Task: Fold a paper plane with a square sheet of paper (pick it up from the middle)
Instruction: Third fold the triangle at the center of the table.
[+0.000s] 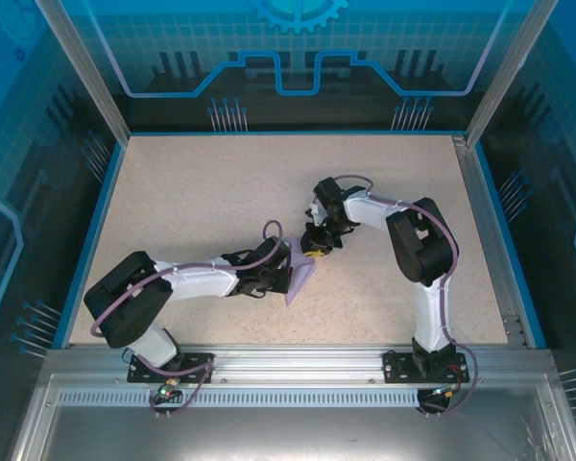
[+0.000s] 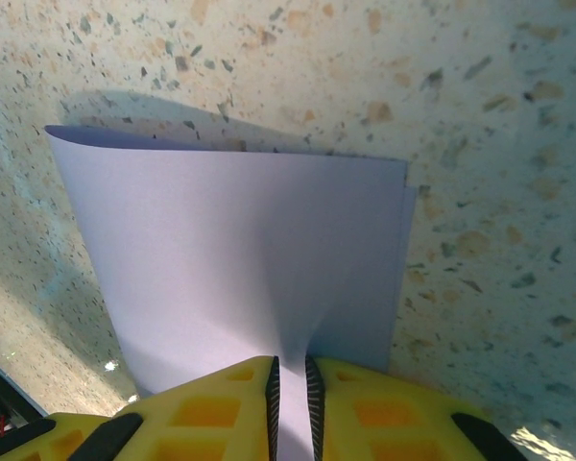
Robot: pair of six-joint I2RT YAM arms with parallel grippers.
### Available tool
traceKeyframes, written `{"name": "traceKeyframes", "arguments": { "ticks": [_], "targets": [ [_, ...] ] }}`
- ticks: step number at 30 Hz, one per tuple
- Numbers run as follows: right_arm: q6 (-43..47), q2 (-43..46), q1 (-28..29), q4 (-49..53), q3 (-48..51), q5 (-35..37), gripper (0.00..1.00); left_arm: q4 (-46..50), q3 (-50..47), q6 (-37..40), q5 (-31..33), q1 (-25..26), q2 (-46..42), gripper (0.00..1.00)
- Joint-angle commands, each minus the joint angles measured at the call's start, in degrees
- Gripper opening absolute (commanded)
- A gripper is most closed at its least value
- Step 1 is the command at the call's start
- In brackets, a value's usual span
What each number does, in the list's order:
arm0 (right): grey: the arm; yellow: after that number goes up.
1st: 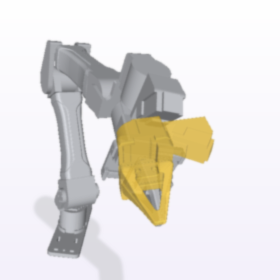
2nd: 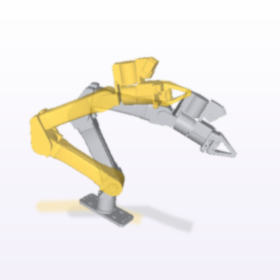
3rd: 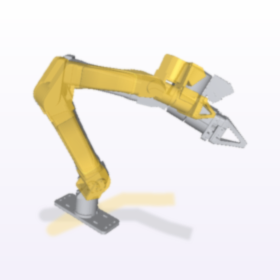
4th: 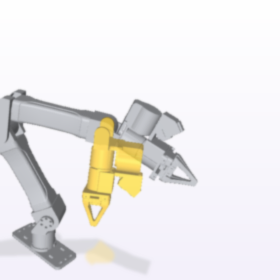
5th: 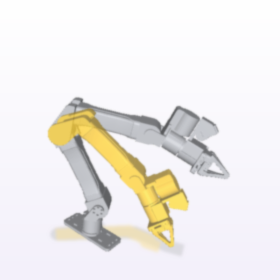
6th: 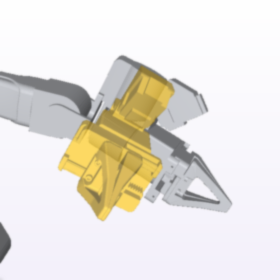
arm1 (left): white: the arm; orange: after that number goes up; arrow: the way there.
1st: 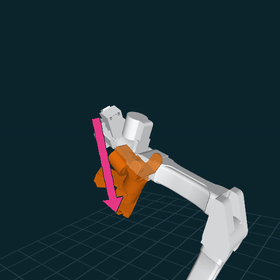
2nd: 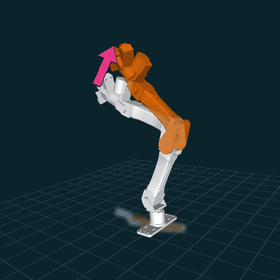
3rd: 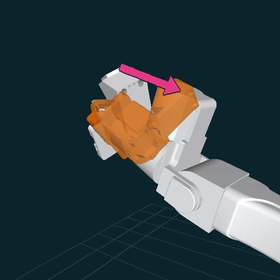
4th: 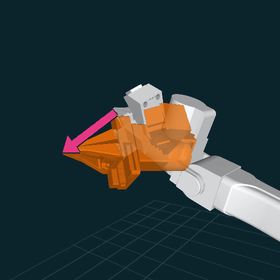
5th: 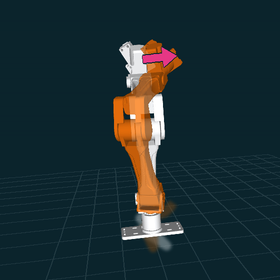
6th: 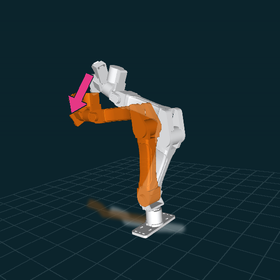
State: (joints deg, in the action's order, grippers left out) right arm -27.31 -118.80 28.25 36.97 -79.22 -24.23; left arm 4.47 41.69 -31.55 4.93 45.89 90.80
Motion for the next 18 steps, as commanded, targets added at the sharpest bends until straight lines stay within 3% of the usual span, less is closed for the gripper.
{"name": "traceKeyframes", "arguments": {
  "ticks": [1,18],
  "targets": [
    [0.54,-1.42,0.68,3.24,-0.58,1.6,0.19,1.64,1.29,-0.56,1.67,-0.52,0.29,0.0],
    [0.24,-1.96,0.67,3.2,-0.71,1.43,0.2,2.61,1.55,-0.46,1.97,-0.58,0.77,0.0]
  ]
}}
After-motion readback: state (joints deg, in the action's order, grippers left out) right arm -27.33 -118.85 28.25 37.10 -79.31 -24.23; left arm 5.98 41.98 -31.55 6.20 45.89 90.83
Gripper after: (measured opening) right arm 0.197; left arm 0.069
